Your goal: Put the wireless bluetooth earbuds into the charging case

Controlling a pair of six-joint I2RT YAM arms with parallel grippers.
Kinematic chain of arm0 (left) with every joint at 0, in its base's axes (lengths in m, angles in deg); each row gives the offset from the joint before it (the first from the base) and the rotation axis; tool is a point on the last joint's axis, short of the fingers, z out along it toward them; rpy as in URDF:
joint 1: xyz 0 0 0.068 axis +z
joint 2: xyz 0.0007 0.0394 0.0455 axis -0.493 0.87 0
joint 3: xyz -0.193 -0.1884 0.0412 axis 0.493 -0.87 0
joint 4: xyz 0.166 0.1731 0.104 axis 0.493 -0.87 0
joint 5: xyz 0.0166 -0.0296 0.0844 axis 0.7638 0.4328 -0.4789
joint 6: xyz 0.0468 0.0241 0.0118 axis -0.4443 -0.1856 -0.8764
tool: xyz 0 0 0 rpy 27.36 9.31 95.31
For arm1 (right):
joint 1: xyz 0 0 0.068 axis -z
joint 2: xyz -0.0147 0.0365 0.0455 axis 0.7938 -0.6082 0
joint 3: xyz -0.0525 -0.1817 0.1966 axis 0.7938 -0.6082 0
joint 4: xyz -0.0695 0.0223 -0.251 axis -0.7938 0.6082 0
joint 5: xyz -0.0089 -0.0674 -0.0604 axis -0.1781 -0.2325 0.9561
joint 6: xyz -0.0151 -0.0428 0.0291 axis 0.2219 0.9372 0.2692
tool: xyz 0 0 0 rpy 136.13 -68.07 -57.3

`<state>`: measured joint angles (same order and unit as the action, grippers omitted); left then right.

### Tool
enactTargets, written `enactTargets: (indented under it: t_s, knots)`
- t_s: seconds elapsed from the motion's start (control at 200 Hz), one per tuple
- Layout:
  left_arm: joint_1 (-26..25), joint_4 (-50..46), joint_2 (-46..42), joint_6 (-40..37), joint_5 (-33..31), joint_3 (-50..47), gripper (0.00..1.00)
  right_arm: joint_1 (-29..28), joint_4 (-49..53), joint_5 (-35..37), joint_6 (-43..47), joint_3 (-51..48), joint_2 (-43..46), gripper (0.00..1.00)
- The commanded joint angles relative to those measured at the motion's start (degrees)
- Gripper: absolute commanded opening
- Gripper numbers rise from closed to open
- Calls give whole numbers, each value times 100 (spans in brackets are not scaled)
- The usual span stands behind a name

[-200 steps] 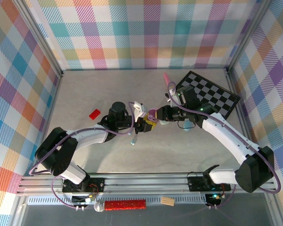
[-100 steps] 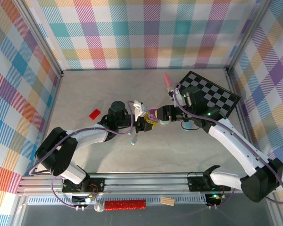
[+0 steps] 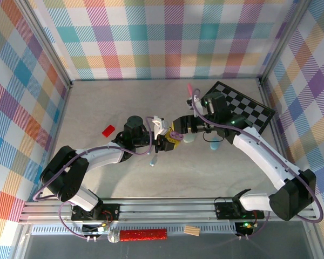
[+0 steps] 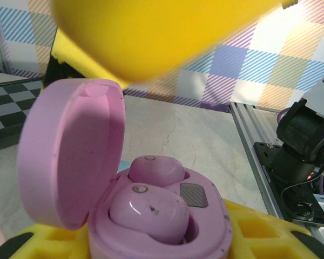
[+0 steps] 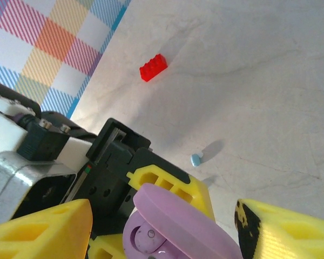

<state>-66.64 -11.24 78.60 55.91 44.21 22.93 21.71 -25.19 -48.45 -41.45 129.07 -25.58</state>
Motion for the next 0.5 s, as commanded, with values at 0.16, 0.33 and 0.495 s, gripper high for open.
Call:
enactTargets:
  t_s: [0.16,0.33,0.495]
  knots:
    - [-78,434,-146,108,-400,-26,40,-2,-272,-526,79,-375,542,65]
    - [-78,1039,-91,380,-426,-94,40,176,-827,-73,-672,-779,922,74]
    - [-78,1731,-101,514,-470,-215,40,759,-1408,-1109,-2003,-1097,894,80]
